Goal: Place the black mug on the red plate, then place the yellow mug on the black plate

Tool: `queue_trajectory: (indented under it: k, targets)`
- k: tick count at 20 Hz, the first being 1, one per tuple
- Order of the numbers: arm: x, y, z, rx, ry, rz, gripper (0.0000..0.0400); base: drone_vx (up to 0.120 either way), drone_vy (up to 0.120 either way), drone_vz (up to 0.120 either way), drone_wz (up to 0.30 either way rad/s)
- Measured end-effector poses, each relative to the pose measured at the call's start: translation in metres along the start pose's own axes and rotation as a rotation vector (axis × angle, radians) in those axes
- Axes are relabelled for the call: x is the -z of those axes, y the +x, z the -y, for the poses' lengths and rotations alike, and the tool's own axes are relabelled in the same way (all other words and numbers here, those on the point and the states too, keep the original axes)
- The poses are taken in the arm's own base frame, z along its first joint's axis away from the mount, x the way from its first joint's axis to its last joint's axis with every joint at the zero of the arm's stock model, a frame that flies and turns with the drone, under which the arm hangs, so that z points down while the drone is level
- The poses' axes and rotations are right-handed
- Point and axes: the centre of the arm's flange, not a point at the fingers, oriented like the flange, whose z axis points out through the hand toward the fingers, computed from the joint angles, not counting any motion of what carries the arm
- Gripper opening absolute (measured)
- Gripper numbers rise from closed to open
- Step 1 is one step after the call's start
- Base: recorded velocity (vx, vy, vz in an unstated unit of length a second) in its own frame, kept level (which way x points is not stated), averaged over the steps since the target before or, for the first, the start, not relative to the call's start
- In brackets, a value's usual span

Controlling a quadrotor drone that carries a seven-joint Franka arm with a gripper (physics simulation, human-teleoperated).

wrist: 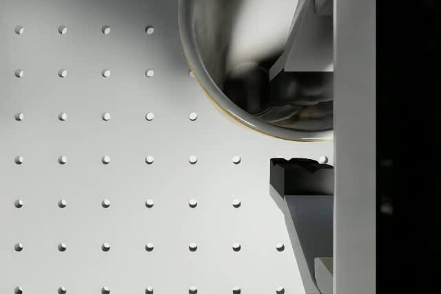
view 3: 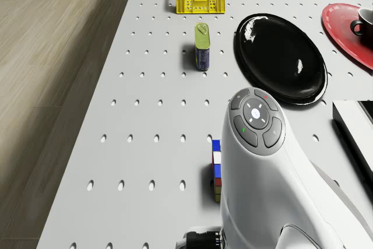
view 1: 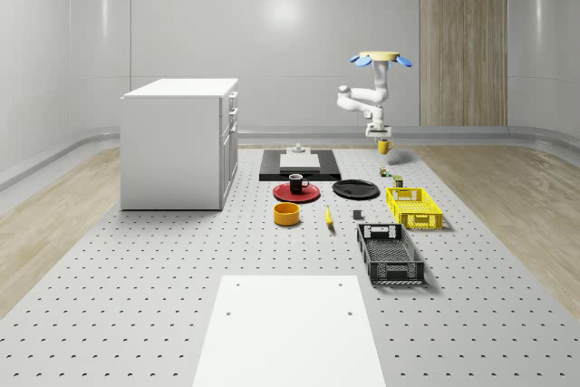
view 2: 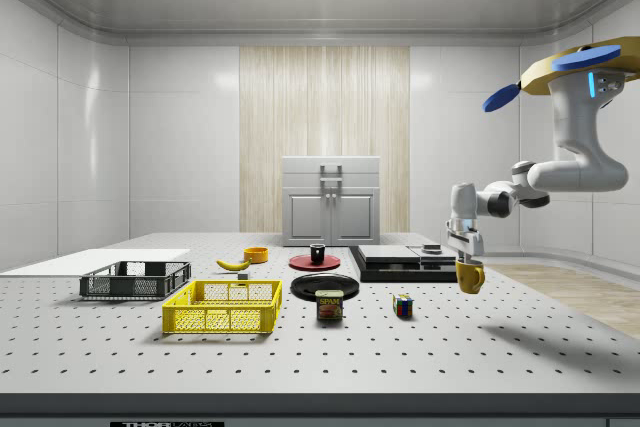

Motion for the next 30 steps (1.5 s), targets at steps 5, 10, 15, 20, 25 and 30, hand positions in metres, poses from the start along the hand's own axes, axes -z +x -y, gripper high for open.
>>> queue_trajectory:
  k: [5, 10, 15, 20, 25, 30]
  targets:
    - [0.0016, 0.0, 0.0, 0.0, 0.0, 0.0, 0.011, 0.12, -0.12, 0.0, 0.0]
    - [0.0021, 0.0, 0.0, 0.0, 0.0, 0.0, 0.011, 0.12, -0.12, 0.0, 0.0]
    - [0.0023, 0.0, 0.0, 0.0, 0.0, 0.0, 0.011, 0.12, -0.12, 0.0, 0.0]
    - [0.0023, 0.0, 0.0, 0.0, 0.0, 0.0, 0.011, 0.12, -0.12, 0.0, 0.0]
    - [0.0023, 0.0, 0.0, 0.0, 0.0, 0.0, 0.011, 0.12, -0.12, 0.0, 0.0]
    - [0.0023, 0.0, 0.0, 0.0, 0.0, 0.0, 0.011, 0.12, -0.12, 0.0, 0.0]
